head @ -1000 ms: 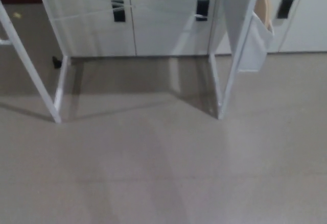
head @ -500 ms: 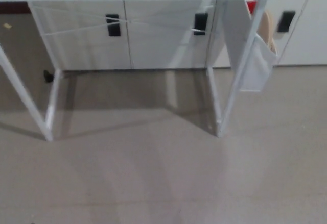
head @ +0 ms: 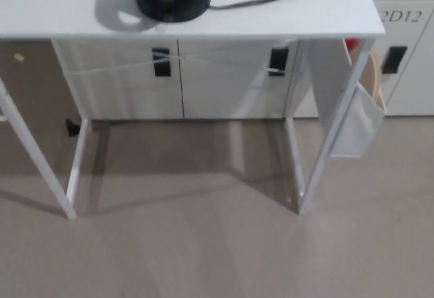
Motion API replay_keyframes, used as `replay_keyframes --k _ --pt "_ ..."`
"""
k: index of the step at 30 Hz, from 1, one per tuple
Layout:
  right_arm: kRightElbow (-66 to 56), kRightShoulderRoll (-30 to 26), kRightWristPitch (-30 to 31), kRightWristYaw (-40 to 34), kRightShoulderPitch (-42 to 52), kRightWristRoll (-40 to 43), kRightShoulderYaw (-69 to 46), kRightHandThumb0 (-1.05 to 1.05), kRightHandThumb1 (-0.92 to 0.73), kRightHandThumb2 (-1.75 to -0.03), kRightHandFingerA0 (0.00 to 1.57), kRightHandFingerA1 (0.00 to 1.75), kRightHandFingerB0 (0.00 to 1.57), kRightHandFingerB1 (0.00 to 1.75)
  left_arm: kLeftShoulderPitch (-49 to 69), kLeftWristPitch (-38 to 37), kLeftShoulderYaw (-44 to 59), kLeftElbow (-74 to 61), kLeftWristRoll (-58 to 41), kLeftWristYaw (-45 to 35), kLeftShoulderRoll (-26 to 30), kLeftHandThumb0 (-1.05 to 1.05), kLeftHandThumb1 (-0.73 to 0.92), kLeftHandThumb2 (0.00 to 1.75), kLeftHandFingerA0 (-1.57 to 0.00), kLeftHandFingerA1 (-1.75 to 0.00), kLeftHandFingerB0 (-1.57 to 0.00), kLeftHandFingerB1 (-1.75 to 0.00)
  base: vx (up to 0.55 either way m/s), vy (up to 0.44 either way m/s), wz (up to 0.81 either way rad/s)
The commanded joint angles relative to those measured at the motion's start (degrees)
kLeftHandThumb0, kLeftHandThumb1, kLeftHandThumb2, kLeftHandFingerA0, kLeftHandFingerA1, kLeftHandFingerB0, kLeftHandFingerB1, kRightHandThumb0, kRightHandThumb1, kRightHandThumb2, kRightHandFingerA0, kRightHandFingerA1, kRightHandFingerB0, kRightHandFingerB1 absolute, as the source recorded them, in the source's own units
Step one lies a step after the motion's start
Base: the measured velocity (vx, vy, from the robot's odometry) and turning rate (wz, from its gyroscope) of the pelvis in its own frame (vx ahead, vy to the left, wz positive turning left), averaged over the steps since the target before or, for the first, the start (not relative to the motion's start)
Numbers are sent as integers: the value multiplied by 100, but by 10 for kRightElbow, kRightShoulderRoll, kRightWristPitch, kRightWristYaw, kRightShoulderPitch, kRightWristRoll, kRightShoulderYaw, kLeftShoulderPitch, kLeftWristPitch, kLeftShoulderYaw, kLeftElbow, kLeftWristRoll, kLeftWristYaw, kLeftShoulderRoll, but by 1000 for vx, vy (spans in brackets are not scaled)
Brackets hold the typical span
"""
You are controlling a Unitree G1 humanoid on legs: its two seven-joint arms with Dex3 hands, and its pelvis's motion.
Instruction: The robot walk towards a table in front and click the button on the base of the boilling pot using its left middle finger
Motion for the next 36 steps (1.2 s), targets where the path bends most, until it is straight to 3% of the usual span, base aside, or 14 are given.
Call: replay_keyframes --k 1,5,6,7,8,19,31,32,33,36 --pt "-14 -9 6 4 20 2 0 -33 -69 -60 59 54 50 47 11 -19 -4 1 10 2 8 -55 46 80 -62 -54 -43 -48 248 -100 17" --pt "-12 -10 6 9 14 6 -1 -33 -69 -60 60 54 51 48 8 -4 -6 -7 7 2 5 -53 46 79 -62 -54 -42 -47 220 -26 -3" --pt "-10 -11 9 10 9 6 -2 -37 -52 -89 55 65 42 58 6 4 -4 -7 2 1 2 -52 46 78 -62 -54 -43 -47 188 65 -14" --pt "-10 -11 11 11 7 8 -3 -37 -51 -89 55 65 41 58 6 6 -3 -10 -1 -1 0 -53 46 78 -63 -54 -44 -48 197 102 -17" --pt "-11 -12 11 11 6 7 -3 -34 -69 -60 59 54 49 47 7 5 -4 -13 0 -1 1 -53 46 79 -62 -54 -43 -47 204 155 -24" --pt "-15 -20 16 -2 -11 -13 8 -33 -70 -60 62 54 53 48 -7 -5 -9 -3 12 7 9 -54 47 80 -64 -55 -45 -49 267 175 -2" --pt "-15 -20 23 -7 -16 -19 9 -33 -70 -61 61 53 53 48 -16 -11 -10 0 21 12 12 -54 48 80 -67 -56 -47 -49 158 -44 4" --pt "-7 -20 16 -5 -21 -16 9 -33 -70 -60 61 54 53 48 -13 -7 -11 -6 23 13 14 -49 57 58 -74 -42 -53 -36 190 -116 -3" --pt "-5 -20 14 -7 -21 -18 10 -33 -70 -61 61 54 53 48 -12 -7 -12 -8 26 14 15 -54 48 81 -67 -56 -46 -49 174 -97 -1" --pt "3 -20 12 -8 -25 -17 10 -32 -69 -60 62 55 53 48 -9 5 -12 -19 26 13 14 -55 48 80 -69 -56 -48 -49 178 -27 -8"
